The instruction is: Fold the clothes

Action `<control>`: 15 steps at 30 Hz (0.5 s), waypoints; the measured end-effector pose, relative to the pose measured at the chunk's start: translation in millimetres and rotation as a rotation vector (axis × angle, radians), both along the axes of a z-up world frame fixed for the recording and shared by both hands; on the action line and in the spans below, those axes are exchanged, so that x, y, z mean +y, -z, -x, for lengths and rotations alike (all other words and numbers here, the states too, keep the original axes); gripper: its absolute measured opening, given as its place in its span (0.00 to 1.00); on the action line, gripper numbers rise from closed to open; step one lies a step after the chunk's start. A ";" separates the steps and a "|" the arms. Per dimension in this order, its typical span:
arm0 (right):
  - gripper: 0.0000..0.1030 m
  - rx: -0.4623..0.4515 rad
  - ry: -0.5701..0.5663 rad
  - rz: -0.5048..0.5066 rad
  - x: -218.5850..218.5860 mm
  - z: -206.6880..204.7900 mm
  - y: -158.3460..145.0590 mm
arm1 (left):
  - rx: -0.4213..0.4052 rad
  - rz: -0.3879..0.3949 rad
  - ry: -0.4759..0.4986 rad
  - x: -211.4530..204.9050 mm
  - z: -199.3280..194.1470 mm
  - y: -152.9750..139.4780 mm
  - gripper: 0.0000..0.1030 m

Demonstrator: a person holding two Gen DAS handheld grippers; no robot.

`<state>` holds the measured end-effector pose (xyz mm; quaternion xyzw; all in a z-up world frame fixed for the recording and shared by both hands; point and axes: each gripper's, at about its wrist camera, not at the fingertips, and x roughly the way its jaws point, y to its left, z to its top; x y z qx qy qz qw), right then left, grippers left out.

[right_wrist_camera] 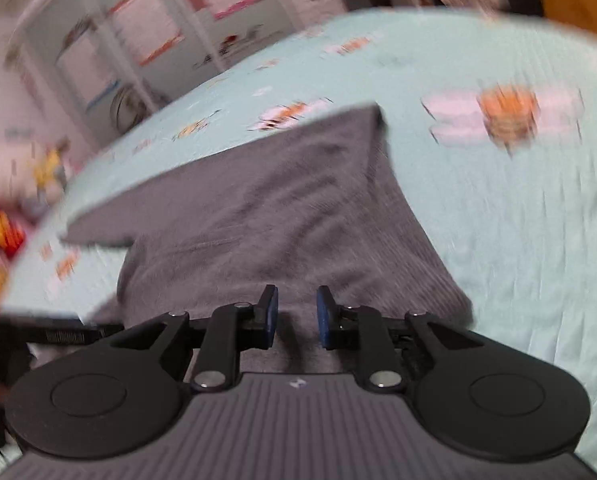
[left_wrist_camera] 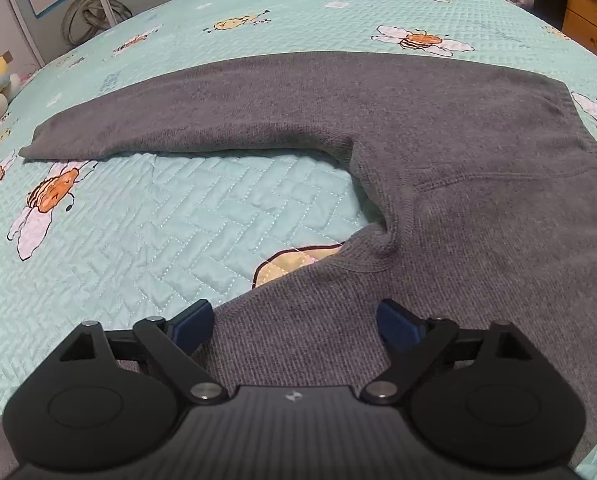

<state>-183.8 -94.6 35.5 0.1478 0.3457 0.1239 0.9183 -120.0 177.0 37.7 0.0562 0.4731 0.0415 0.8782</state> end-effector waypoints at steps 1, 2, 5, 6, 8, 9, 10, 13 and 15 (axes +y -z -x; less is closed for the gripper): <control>0.22 -0.008 -0.028 0.025 7.3 -0.8 -2.9 | 0.002 0.004 -0.002 0.9 -0.5 0.2 0.93; 0.23 -0.006 -0.051 0.042 13.3 -2.6 -3.3 | 0.004 0.009 -0.005 1.9 -1.1 0.5 0.95; 0.24 0.034 -0.076 0.117 26.3 -10.3 5.8 | 0.012 0.019 -0.010 4.2 -2.2 0.6 0.96; 0.24 0.048 -0.077 0.149 29.6 -11.3 9.5 | 0.016 0.018 -0.008 4.3 -2.0 -0.1 0.96; 0.24 0.062 -0.069 0.178 32.5 -8.5 10.0 | 0.020 0.012 0.002 3.8 1.0 -2.1 0.95; 0.24 0.066 -0.064 0.184 33.2 -6.0 8.7 | 0.022 0.008 0.008 3.4 2.9 -3.3 0.95; 0.25 0.069 -0.060 0.192 34.6 -2.9 6.7 | 0.023 0.009 0.010 4.3 5.9 -4.9 0.95; 0.27 0.065 -0.065 0.213 43.8 11.8 -3.9 | 0.023 0.025 0.008 11.0 18.8 -11.4 0.87; 0.27 0.057 -0.080 0.204 51.8 20.8 -9.5 | 0.017 0.049 0.003 19.8 33.0 -16.7 0.82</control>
